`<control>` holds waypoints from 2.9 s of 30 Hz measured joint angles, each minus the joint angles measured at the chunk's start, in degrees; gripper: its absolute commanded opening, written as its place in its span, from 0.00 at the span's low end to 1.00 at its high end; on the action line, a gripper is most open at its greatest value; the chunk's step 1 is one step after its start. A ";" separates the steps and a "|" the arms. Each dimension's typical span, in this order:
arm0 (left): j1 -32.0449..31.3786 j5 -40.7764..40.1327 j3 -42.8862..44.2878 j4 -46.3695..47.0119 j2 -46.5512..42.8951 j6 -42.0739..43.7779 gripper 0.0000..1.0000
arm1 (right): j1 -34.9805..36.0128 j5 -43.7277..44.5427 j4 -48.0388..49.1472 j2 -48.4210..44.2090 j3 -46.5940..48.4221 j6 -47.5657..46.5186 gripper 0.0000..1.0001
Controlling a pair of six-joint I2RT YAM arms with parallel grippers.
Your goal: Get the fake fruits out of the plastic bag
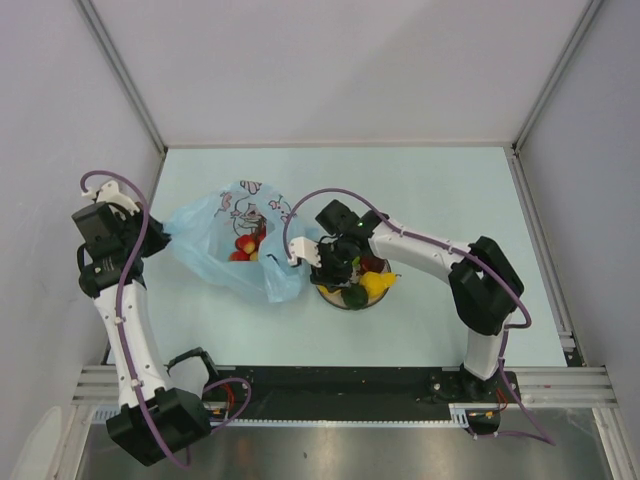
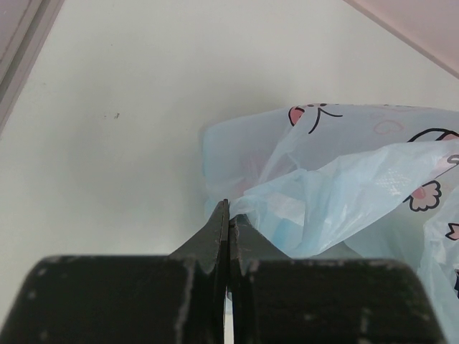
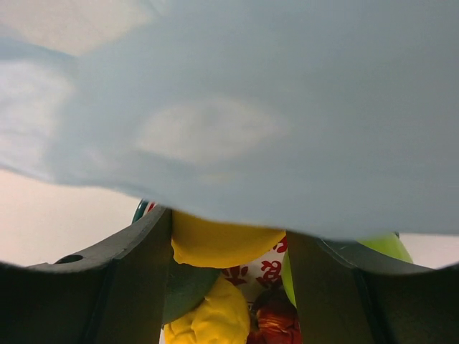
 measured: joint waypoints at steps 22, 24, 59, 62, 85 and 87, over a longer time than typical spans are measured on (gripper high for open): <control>0.02 1.60 -0.92 0.42 0.00 -0.04 0.00 | 1.90 2.97 -6.88 -1.27 8.09 6.60 1.00; 0.02 1.79 -0.92 0.39 0.02 -0.02 0.00 | 0.90 0.66 -7.85 -1.29 13.22 8.20 1.00; -0.04 18.12 42.14 -10.38 19.56 12.61 0.00 | -1.77 24.46 35.78 29.27 36.98 23.98 0.89; -0.07 18.43 56.06 -11.58 26.18 12.59 0.00 | -3.52 26.32 39.15 30.18 44.50 22.51 0.88; 0.09 7.45 4.81 -33.62 -1.55 51.34 0.00 | 14.40 28.57 36.63 19.26 17.44 24.79 0.96; -0.17 7.85 4.85 -33.51 -2.05 51.43 0.00 | 13.94 31.01 38.14 19.26 17.55 22.71 0.97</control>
